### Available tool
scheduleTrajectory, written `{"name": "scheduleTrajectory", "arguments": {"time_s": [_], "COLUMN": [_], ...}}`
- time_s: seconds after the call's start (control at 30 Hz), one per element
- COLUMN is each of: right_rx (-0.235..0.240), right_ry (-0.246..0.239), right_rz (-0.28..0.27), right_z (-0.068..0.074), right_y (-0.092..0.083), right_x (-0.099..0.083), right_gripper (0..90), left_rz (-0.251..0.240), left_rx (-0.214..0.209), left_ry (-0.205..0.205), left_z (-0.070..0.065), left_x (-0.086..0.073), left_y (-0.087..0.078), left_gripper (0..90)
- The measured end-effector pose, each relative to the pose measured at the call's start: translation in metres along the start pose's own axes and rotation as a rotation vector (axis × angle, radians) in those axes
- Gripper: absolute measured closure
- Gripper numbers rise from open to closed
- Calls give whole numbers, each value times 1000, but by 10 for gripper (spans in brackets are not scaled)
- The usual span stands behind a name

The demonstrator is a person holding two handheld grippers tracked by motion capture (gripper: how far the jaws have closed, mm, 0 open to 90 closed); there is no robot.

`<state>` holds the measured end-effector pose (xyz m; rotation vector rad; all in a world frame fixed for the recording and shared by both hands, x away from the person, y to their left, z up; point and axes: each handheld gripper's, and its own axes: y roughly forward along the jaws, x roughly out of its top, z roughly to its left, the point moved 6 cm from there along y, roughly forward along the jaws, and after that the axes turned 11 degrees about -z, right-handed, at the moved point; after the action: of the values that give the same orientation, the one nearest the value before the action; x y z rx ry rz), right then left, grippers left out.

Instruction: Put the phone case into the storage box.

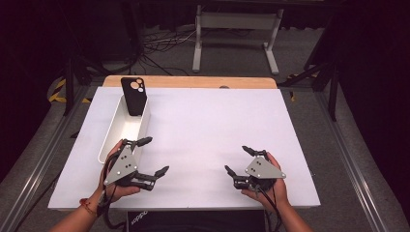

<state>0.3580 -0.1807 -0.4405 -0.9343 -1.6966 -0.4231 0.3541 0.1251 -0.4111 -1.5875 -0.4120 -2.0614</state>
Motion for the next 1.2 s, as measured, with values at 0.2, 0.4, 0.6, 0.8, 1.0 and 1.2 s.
{"name": "scheduleTrajectory", "arguments": {"time_s": [0.2, 0.4, 0.6, 0.8, 1.0, 1.2], "right_rx": [-3, 8, 10, 10, 8, 6], "right_ry": [13, 30, 33, 11, 8, 6], "right_rz": [-7, -8, -4, 20, 21, 16], "right_z": [0, 1, 2, 5, 4, 3], "right_y": [1, 1, 2, 4, 2, 0], "right_x": [0, 0, -1, -5, -7, -7], "right_gripper": [142, 108, 94, 94, 95, 97], "left_rz": [35, 63, 78, 97, 109, 104], "left_rx": [-6, -10, -15, -19, -42, -41], "left_ry": [-17, -25, -28, -16, -48, -76], "left_z": [-2, -1, -1, -6, -8, -7], "left_x": [-12, -21, -31, -42, -45, -46], "left_y": [-2, -9, -11, -9, -8, -8], "left_gripper": [55, 29, 17, 25, 22, 22]}}
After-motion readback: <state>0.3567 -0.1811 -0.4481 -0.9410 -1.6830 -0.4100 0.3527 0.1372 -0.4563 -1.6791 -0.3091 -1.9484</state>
